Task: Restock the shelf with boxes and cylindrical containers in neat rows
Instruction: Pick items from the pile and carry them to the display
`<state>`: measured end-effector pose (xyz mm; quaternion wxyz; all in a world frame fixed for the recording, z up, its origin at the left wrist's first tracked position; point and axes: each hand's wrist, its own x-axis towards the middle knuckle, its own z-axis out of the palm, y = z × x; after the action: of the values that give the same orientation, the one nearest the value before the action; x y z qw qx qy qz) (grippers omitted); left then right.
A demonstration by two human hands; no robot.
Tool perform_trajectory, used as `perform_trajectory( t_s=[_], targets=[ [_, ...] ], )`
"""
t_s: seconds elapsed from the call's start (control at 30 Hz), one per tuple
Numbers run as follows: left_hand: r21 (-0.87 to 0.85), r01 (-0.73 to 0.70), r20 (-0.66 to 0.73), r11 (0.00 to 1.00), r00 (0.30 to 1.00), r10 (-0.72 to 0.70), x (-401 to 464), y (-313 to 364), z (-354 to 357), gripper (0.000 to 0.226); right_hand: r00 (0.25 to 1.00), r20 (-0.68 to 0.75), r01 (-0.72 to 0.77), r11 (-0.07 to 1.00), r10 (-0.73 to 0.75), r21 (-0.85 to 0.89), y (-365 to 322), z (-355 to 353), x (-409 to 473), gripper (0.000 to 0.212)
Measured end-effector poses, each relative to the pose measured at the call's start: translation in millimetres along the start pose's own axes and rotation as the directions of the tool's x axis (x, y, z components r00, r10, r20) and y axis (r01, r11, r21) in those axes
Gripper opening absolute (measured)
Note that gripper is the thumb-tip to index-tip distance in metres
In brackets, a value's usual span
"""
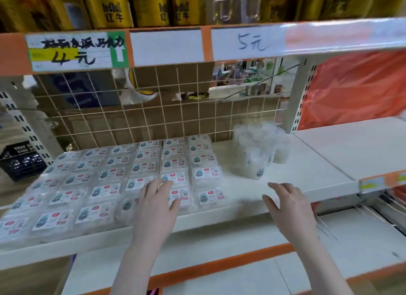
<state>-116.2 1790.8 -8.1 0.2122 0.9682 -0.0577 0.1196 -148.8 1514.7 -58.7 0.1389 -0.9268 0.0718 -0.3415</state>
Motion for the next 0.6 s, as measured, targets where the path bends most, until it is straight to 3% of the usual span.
perform_trajectory(
  t_s=[0.3,0.6],
  targets=[
    [0.066,-0.175,0.053,0.982,0.984,0.171,-10.8,177.0,74.2,0.048,0.98,-0.106,-0.188,0.962,0.169,-0.199,163.0,-81.3,-5.7,0.035],
    [-0.071,-0.301,0.111,0.951,0.945,0.308,-20.8,369.6,164.8,0.047,0.957,-0.163,-0.279,0.912,0.239,-0.302,331.6,-162.3,-9.4,0.026]
  ],
)
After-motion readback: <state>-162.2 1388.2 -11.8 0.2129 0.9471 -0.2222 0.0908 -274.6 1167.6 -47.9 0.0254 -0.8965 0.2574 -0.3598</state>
